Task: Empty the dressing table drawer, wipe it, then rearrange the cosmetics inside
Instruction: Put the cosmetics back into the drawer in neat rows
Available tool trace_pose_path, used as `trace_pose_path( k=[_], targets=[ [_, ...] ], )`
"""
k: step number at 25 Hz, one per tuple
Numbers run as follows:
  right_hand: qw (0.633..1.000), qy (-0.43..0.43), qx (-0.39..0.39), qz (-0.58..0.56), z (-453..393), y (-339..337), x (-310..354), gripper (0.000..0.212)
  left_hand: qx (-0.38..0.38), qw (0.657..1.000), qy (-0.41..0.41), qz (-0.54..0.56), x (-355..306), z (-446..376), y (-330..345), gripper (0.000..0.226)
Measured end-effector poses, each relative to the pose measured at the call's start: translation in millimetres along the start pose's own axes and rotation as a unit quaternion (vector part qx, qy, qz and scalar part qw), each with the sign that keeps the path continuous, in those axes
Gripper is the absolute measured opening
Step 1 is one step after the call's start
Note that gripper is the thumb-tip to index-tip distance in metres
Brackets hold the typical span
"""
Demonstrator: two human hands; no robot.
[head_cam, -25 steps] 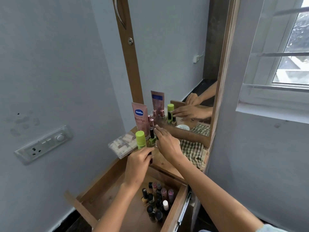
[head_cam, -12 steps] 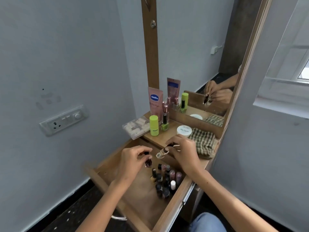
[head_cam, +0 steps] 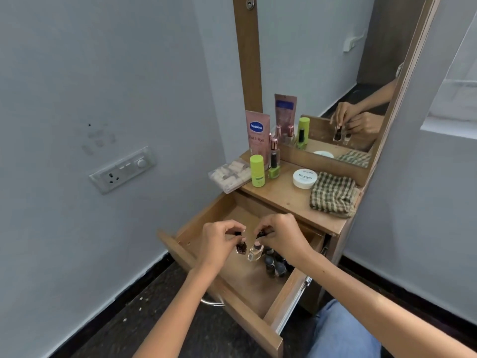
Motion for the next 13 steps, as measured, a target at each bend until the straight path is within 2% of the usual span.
trace_pose_path(
  k=[13],
  targets=[
    [0.987, 0.005, 0.047, 0.156, 11, 39, -18, 0.019, 0.050, 0.996, -0.071, 0.007, 16, 4, 15, 0.029]
  ],
)
Point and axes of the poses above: each hand's wrist, its own z-axis away from the middle knuckle, its own y-axis out of the palm, x = y × z, the point moved 1 cm from there along -z, towards the middle knuckle, and after that the axes turned 6 degrees about y, right-handed, at the moved point
